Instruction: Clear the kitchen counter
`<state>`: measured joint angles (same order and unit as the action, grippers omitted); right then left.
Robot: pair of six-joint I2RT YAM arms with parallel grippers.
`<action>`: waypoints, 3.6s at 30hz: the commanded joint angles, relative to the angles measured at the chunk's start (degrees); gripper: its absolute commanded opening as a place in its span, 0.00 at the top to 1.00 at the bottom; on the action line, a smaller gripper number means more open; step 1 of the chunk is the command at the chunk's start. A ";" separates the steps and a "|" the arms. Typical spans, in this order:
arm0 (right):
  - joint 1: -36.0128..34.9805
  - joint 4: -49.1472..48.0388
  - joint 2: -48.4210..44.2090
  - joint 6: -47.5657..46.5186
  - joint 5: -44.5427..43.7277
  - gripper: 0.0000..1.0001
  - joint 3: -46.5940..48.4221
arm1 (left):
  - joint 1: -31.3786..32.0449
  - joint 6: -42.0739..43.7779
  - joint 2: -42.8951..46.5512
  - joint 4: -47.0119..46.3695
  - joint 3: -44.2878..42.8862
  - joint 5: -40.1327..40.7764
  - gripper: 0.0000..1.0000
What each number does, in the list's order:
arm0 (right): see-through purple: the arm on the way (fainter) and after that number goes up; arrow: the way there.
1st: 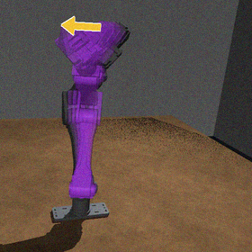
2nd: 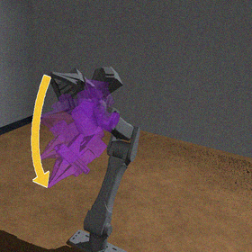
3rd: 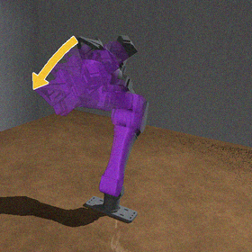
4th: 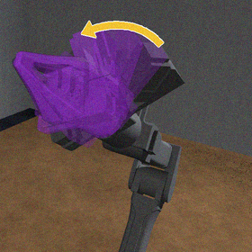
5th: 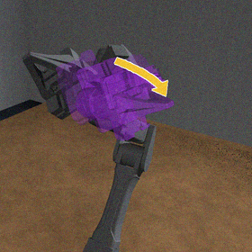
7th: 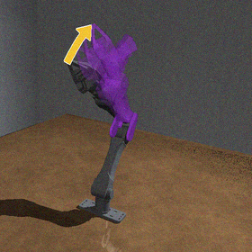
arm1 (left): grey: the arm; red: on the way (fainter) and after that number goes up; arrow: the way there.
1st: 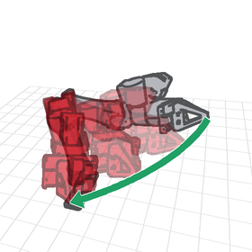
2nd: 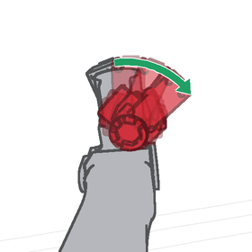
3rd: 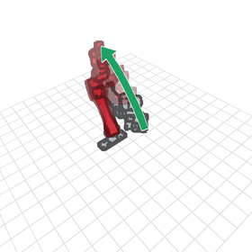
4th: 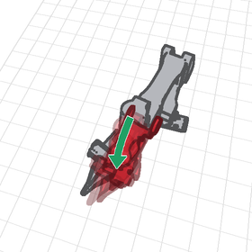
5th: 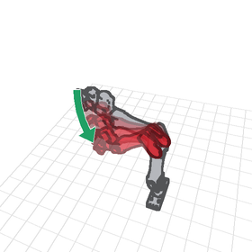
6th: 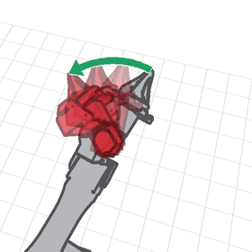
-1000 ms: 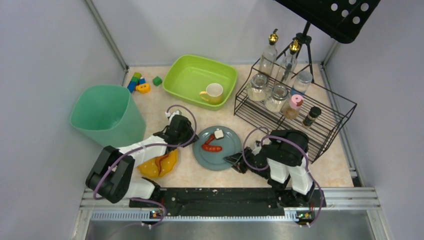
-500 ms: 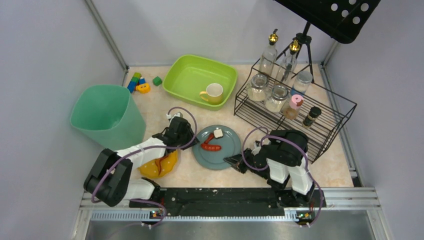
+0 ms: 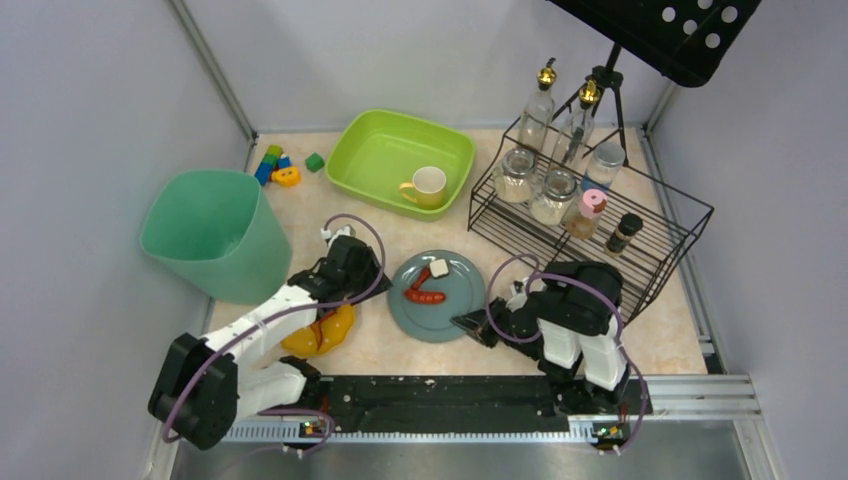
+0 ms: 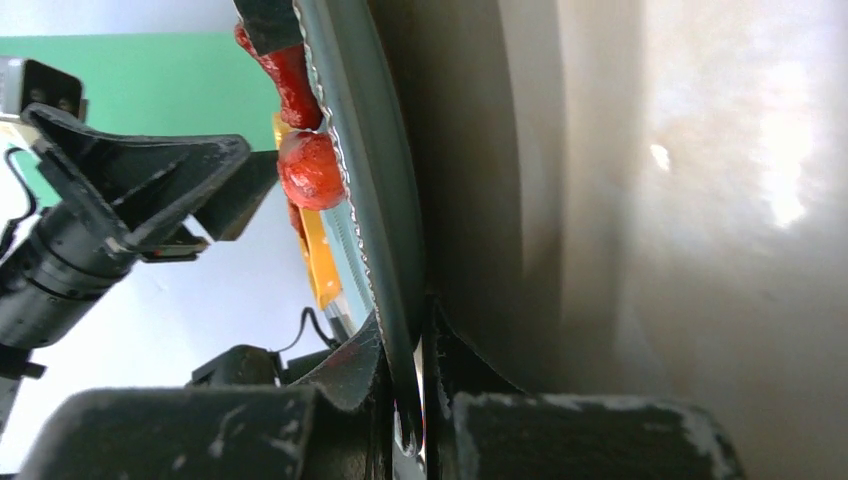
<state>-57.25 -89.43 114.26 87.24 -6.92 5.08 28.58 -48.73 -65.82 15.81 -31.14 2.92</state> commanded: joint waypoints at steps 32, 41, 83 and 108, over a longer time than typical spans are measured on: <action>1.06 28.08 -31.58 -7.33 8.92 1.00 14.50 | 0.07 12.58 16.01 33.49 -31.86 13.30 0.26; 1.94 27.25 -32.40 -6.82 11.39 1.00 17.31 | 0.06 15.16 12.84 40.32 -41.15 22.68 0.26; 6.34 24.41 -32.33 -6.68 22.17 1.00 22.99 | -28.18 31.81 -14.01 45.21 -60.52 26.86 0.19; 7.71 25.34 -37.86 -6.43 21.67 1.00 19.63 | -28.20 32.67 -14.16 44.44 -57.20 21.16 1.00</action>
<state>-50.43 -51.03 83.09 80.90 14.66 22.72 0.58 -15.97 -80.90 61.12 -88.49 24.93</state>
